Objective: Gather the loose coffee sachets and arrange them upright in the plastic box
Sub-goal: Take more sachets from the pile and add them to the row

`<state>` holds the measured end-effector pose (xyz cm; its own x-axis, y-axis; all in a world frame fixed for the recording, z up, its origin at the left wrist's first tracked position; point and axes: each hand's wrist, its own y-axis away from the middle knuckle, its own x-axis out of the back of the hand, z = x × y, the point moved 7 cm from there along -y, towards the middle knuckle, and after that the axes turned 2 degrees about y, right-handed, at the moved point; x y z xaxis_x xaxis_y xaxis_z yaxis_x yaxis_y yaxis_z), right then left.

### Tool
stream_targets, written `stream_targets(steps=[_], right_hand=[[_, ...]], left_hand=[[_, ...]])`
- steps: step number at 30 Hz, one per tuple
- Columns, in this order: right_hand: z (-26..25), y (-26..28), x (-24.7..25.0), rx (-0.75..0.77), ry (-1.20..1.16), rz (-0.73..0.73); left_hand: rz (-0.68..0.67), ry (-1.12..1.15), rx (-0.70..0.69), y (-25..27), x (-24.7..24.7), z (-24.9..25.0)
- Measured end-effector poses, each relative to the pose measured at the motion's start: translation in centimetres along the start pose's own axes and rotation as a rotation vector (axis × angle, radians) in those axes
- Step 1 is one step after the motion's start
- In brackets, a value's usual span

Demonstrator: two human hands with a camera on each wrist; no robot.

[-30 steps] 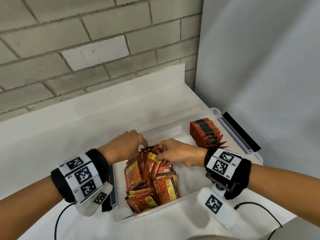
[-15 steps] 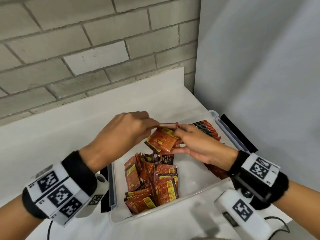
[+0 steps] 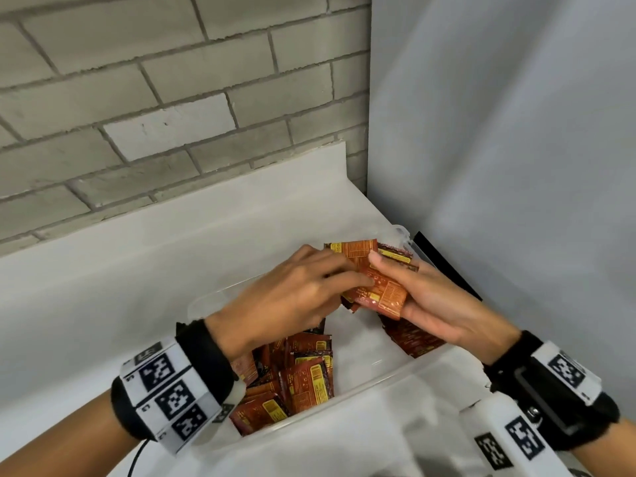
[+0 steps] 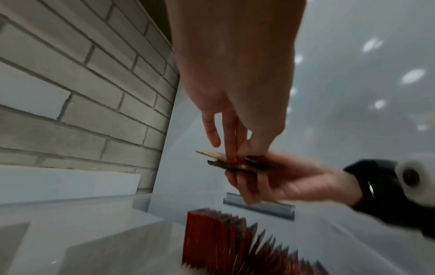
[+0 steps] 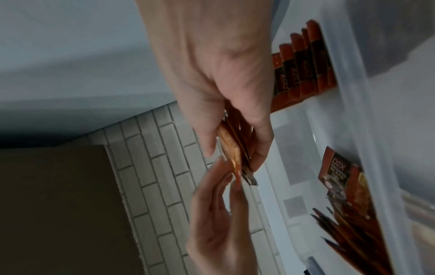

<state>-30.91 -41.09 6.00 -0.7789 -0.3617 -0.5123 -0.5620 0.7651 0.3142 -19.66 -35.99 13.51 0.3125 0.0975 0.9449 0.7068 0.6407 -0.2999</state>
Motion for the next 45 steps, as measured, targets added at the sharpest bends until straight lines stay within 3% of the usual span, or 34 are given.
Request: stream_targets(steps=[4, 7, 8, 11, 13, 15, 23, 27, 32, 37, 45], right_hand=[[0.0, 0.2, 1.4, 0.054, 0.014, 0.058], [-0.5, 0.2, 1.6, 0.087, 0.013, 0.066], [-0.7, 0.2, 1.6, 0.095, 0.013, 0.064], [-0.7, -0.1, 1.4, 0.118, 0.056, 0.057], [-0.7, -0.3, 1.4, 0.151, 0.096, 0.074], [-0.7, -0.4, 1.5, 0.197, 0.128, 0.090], [-1.6, 0.1, 1.7, 0.476, 0.515, 0.176], [-1.7, -0.4, 1.8, 0.529, 0.866, 0.291], [-1.8, -0.5, 3.3, 0.570, 0.701, 0.405], [-2.1, -0.1, 3.6, 0.591, 0.746, 0.453], [-2.0, -0.1, 3.2, 0.550, 0.766, 0.472]], left_hand=[[0.053, 0.526, 0.322, -0.6, 1.0, -2.0], [0.298, 0.616, 0.529, -1.1, 2.2, -4.1], [0.305, 0.677, 0.648, -1.1, 1.5, -5.1], [0.045, 1.141, 0.906, -1.6, -2.8, -5.5], [-0.079, 1.482, 0.899, -2.2, -5.0, -3.9], [-0.111, 1.659, 0.897, -2.7, -6.2, -2.6], [0.100, 1.767, 0.897, -2.5, -8.1, -3.3], [0.134, 1.828, 0.852, -2.0, -8.6, -3.7], [0.137, 1.871, 0.832, -1.4, -8.7, -4.4], [0.160, 2.039, 0.816, -1.1, -8.9, -5.1], [0.345, 1.909, 0.889, -0.8, -8.5, -6.6]])
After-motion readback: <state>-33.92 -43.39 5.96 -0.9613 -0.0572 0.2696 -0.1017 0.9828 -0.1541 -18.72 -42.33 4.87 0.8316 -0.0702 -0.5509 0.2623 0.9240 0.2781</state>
